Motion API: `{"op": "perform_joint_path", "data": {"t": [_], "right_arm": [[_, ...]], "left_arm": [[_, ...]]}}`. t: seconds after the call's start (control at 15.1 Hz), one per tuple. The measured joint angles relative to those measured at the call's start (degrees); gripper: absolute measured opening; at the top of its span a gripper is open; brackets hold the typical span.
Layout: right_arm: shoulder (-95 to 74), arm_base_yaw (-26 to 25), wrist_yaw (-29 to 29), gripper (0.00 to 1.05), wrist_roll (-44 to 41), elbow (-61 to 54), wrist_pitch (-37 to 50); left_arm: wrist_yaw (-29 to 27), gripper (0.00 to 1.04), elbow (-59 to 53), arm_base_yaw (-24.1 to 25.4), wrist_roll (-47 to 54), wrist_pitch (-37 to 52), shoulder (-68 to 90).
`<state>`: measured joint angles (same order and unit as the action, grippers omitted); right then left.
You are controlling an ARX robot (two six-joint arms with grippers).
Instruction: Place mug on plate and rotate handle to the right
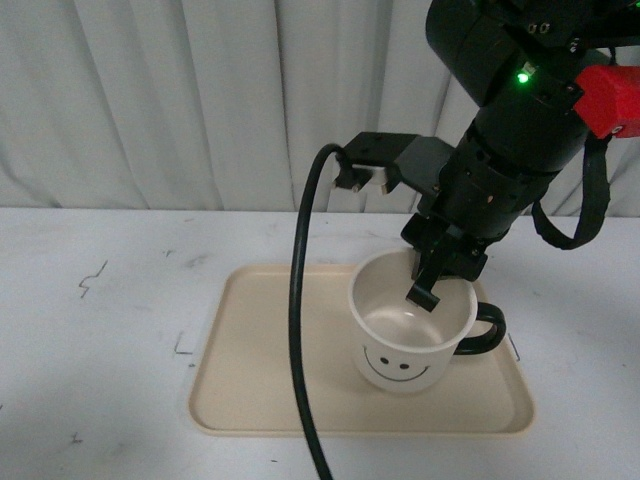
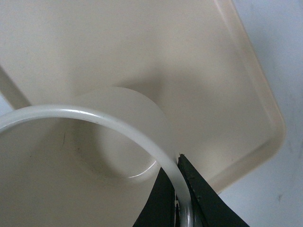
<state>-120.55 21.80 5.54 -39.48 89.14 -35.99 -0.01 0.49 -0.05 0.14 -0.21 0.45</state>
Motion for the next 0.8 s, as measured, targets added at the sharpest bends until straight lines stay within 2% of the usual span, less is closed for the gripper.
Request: {"op": "perform_joint_path", "data": {"t": [0.27,0.53,0.6,0.66,0.8], "right_arm": [[-2.6,1.1,2.0,0.03,-8.3,2.0,-1.8],[-6.3,1.4,1.9,0.03,-11.5,6.1,-5.0],[-6.9,1.0,1.9,0.18,-11.7,6.6,-4.9],[-6.6,0.7,5.5,0.47,-13.9,9.1,-9.5],[-4.0,-0.1,12.9,0.69,-14.1,13.0,-11.5]], "left_arm": [[0.0,0.98,0.0,0.0,0.0,0.0,0.0],[0.0,0.98,0.0,0.0,0.0,0.0,0.0],[0.0,0.98,0.0,0.0,0.0,0.0,0.0],[0.0,0.98,0.0,0.0,0.0,0.0,0.0],[0.0,0.98,0.0,0.0,0.0,0.0,0.0]]}}
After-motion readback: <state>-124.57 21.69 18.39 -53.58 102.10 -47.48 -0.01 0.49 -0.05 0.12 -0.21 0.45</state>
